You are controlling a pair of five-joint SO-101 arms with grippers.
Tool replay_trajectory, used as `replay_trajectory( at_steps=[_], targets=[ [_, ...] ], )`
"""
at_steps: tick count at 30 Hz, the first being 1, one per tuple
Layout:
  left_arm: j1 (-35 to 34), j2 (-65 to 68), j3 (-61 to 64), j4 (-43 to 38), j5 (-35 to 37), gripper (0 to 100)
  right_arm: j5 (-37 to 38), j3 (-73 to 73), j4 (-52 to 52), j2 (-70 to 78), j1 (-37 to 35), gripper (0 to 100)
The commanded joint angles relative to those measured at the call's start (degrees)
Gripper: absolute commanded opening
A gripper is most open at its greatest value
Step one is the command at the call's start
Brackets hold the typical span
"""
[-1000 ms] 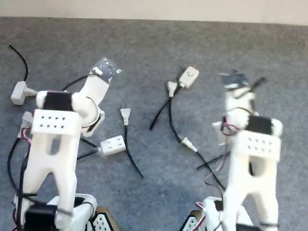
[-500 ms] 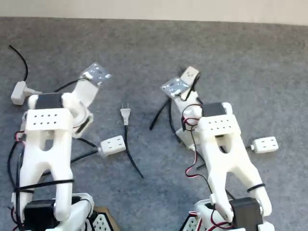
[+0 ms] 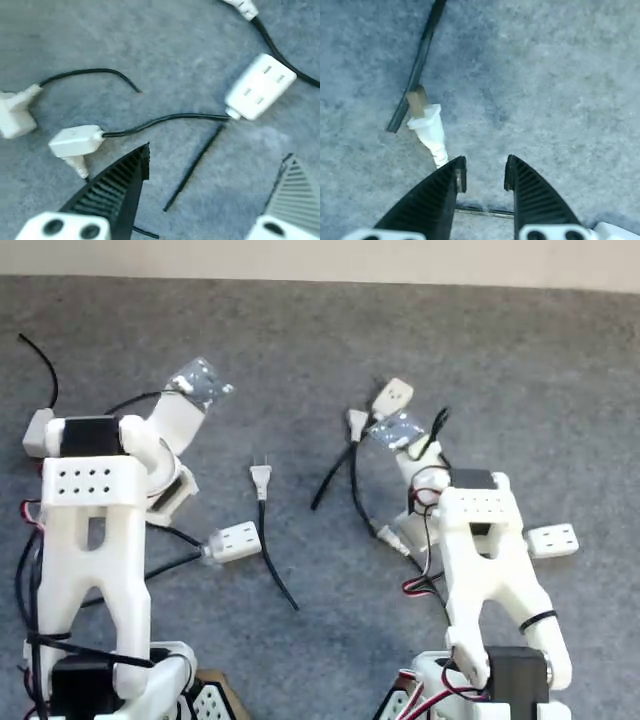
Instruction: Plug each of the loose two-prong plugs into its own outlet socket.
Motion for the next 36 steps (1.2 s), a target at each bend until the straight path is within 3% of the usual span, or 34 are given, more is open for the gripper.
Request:
replay_trajectory(
  at_steps=[1,10,12,14,17,19,22,23,26,27,30,31,35,36],
  targets=[
    [3.5,-0.2,2.8,0.8,-0.6,39,-0.5,1.2,-0.9,-2.9,0.7,12.8],
    [6.6,0.0,1.5,0.3,1.4,39,-0.8,3.6,-0.8,-2.9,0.3,12.8],
    [-2.0,-0.7,-9.4,1.2,2.4,39,-0.9,3.6,-0.8,-2.9,0.3,12.8],
    [-15.3,0.2,-20.0,-0.4,6.9,39,-0.9,3.7,1.4,-2.9,0.3,12.8],
    [-29.1,6.6,-25.1,-4.8,12.3,39,-1.0,3.5,3.6,-2.9,0.3,12.8],
    [-33.1,11.0,-25.5,-2.5,5.6,39,-1.0,3.3,4.0,-2.9,0.0,12.8],
    [-35.2,16.0,-25.5,9.7,-12.7,40,-1.0,3.2,4.0,-2.9,-2.1,12.8],
    [-37.7,17.0,-25.9,10.8,-13.0,39,-1.0,3.3,4.0,-2.9,-3.2,12.8],
    [-46.0,17.2,-28.3,-4.0,-4.3,39,-1.0,3.6,4.0,-2.9,-5.8,12.8],
    [-46.8,17.3,-27.9,-4.5,-5.5,39,-1.0,3.6,4.0,-2.9,-6.4,12.8],
    [-45.2,18.2,-21.5,7.6,-26.9,39,-1.0,3.7,4.0,-2.9,-7.2,12.8],
    [-46.1,18.4,-19.8,8.3,-28.3,38,-1.0,3.6,4.0,-2.9,-7.2,12.8],
    [-52.4,16.4,-22.0,-11.0,-9.8,29,-1.0,3.5,4.0,-2.9,-7.2,12.8],
    [-52.4,16.1,-21.6,-12.7,-8.9,28,-1.0,3.6,4.0,-2.9,-7.2,12.8]
  ],
)
